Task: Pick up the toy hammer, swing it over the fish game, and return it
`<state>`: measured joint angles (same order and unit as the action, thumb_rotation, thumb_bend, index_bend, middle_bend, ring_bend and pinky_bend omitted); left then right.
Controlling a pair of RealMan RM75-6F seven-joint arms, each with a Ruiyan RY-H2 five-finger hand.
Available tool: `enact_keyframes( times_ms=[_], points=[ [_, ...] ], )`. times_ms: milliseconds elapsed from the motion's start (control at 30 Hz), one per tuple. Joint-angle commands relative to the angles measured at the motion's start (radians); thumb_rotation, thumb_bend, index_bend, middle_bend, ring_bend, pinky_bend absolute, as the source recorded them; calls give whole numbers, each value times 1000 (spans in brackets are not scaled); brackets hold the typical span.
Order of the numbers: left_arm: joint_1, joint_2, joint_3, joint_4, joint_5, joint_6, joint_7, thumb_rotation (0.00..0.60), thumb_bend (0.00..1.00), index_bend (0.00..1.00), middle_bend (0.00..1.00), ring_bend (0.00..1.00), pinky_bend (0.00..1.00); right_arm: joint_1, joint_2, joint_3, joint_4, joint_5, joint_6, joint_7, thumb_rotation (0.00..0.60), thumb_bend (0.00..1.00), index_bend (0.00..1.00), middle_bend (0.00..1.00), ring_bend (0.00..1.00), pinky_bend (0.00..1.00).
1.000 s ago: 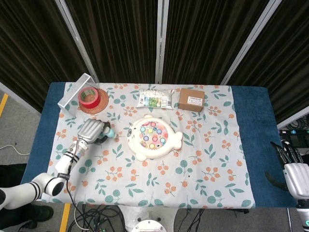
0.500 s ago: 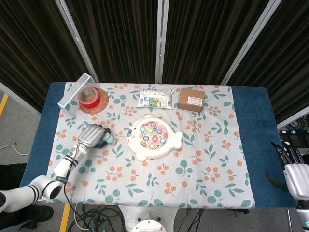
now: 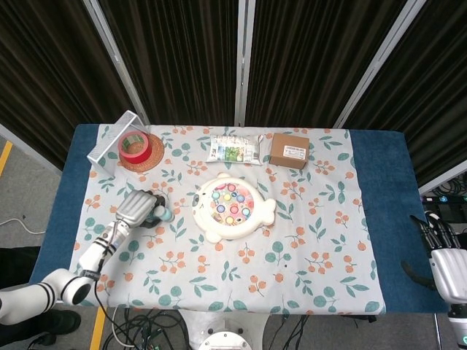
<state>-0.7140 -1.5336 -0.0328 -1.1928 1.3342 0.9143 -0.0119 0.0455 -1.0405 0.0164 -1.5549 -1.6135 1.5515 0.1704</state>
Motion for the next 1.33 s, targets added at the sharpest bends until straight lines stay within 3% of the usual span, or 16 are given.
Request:
enact_keyframes(
  times_ms=[33, 167, 267, 433, 733, 967, 1333],
  points=[
    [6, 8, -1, -12, 1, 2, 8, 600, 238, 438, 466, 391, 461, 0, 0, 0, -1, -1, 1, -1, 600, 152, 41, 157, 0, 0],
    [14, 22, -1, -36, -6, -5, 22, 600, 216, 406, 437, 365, 448, 0, -1, 0, -2, -4, 2, -2, 600, 152, 40, 158, 0, 0],
    [26, 33, -7, -58, -8, 10, 24, 600, 207, 314, 374, 304, 425, 0, -1, 0, -1, -4, 2, -2, 600, 151, 41, 160, 0, 0],
    [64, 74, -43, -106, -1, 105, -11, 600, 204, 154, 243, 166, 266, 6, 3, 3, -2, -4, -5, -2, 600, 152, 41, 160, 0, 0],
    [231, 266, -99, -230, -89, 329, -2, 600, 186, 179, 239, 146, 193, 37, 13, 10, 18, -3, -45, 46, 600, 152, 40, 160, 0, 0],
    [398, 353, -54, -334, -110, 503, 69, 600, 175, 189, 241, 146, 162, 65, -1, 19, 48, -12, -62, 82, 600, 153, 41, 154, 0, 0],
    [581, 332, 51, -473, 23, 715, 161, 600, 176, 209, 247, 146, 162, 76, -17, 18, 57, -19, -60, 96, 600, 153, 41, 151, 0, 0]
  ],
)
